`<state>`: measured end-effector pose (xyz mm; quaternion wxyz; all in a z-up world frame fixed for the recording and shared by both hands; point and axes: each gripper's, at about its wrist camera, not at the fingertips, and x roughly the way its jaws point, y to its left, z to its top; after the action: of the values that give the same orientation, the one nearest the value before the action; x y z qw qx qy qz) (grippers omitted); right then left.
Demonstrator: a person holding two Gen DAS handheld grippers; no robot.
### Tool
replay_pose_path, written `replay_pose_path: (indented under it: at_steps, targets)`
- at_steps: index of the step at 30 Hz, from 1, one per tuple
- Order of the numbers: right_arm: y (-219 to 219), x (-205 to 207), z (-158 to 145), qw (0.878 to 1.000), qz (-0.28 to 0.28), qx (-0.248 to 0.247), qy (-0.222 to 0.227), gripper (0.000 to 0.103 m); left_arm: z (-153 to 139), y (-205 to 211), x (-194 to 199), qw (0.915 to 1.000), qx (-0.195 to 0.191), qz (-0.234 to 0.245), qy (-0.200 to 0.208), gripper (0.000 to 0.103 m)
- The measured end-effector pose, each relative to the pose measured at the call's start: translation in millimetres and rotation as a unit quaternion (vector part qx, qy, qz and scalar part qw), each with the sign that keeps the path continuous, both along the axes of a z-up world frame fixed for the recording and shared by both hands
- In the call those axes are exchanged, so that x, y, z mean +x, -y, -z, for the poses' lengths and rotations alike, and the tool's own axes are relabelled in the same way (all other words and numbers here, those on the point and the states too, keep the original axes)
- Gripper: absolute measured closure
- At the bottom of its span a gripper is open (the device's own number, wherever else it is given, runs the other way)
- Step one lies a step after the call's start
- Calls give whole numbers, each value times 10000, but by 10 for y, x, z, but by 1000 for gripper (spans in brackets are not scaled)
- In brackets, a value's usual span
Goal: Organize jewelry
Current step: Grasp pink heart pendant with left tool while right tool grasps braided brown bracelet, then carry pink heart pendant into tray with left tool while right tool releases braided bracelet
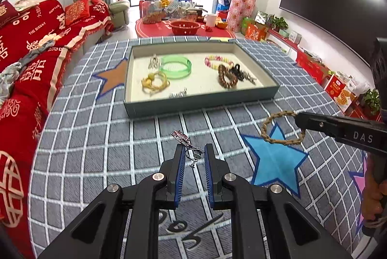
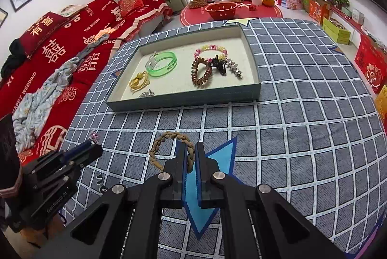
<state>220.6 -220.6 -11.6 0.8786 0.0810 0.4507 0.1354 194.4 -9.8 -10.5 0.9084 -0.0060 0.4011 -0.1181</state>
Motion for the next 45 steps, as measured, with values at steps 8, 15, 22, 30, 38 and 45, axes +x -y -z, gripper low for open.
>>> replay_pose_path:
  at_steps: [8,15,22,30,38,45]
  targets:
    - [51,184,-216,9995,234,-19,231,96,-176,-126,281,9998,-32,-19,197,74]
    - [76,554,-318,9984,443,-54,352,96,-254,-153,689,9998,-4,-3,180,74]
    - [119,975,-250,9973,644,-136,328,96,-178,-44,1100,9999,138,39,85,74]
    - [212,1364,-118,9952,939,-105,268,96,3,135,1507,9997,233,64,-88,74]
    - [267,1697,33,9926,1199,24,204,96,170,260,1728,9991,329,62,-266,74]
    - [240,1813,240,9927,1201,-122,54,96,305,312,1804,9984,396,26,-400,74]
